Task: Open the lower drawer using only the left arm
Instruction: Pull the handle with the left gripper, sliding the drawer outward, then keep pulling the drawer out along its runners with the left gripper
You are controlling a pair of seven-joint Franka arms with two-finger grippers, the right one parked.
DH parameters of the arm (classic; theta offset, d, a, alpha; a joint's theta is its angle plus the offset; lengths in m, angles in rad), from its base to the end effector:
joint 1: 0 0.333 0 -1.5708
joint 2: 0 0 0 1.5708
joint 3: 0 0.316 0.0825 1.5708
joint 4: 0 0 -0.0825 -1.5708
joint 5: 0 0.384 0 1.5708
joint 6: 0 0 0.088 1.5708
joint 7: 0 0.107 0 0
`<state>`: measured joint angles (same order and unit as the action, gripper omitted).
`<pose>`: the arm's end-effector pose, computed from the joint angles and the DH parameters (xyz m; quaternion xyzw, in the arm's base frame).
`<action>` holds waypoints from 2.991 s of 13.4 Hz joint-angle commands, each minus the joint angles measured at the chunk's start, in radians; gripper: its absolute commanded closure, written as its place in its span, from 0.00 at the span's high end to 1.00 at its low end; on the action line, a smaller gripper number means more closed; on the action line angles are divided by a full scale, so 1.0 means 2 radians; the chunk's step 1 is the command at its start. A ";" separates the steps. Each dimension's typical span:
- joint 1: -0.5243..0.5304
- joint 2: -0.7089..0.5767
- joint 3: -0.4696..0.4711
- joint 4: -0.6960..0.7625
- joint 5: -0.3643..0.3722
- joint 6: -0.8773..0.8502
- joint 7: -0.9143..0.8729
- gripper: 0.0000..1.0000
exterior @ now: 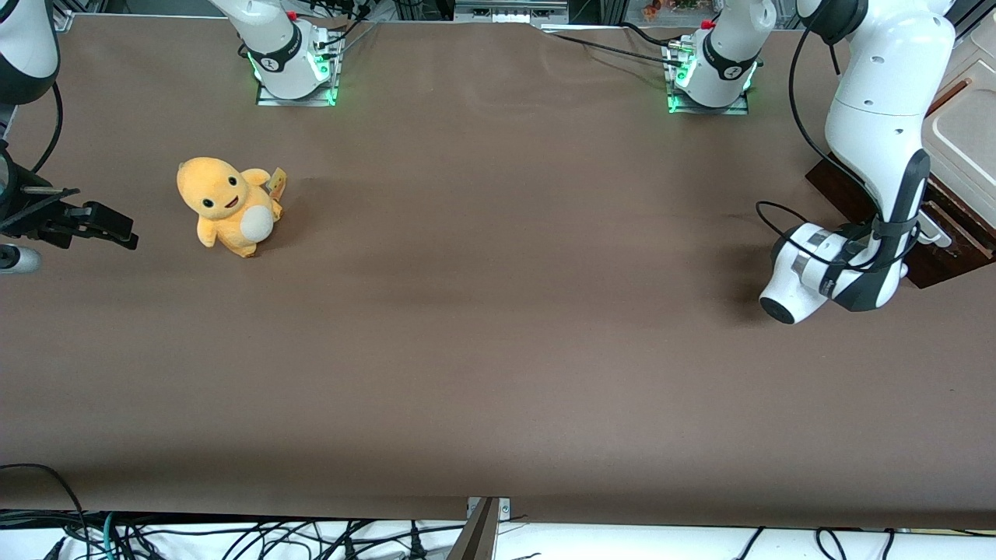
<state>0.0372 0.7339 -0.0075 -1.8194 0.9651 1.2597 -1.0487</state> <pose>0.5184 0.1215 0.1551 -0.6865 -0.2319 0.2535 0.6409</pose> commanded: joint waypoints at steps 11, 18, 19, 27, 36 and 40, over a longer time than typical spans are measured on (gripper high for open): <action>-0.029 -0.001 -0.005 0.036 0.005 -0.035 0.052 0.00; -0.037 0.001 -0.005 0.044 -0.015 -0.042 0.058 0.00; -0.040 0.001 -0.005 0.044 -0.016 -0.042 0.056 0.00; -0.055 0.010 -0.004 0.050 -0.032 -0.042 0.053 0.00; -0.068 0.010 -0.004 0.052 -0.028 -0.042 0.056 0.00; -0.075 0.010 -0.004 0.056 -0.028 -0.045 0.058 0.00</action>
<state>-0.0715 0.7522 -0.0156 -1.7416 0.9341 1.2341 -0.9955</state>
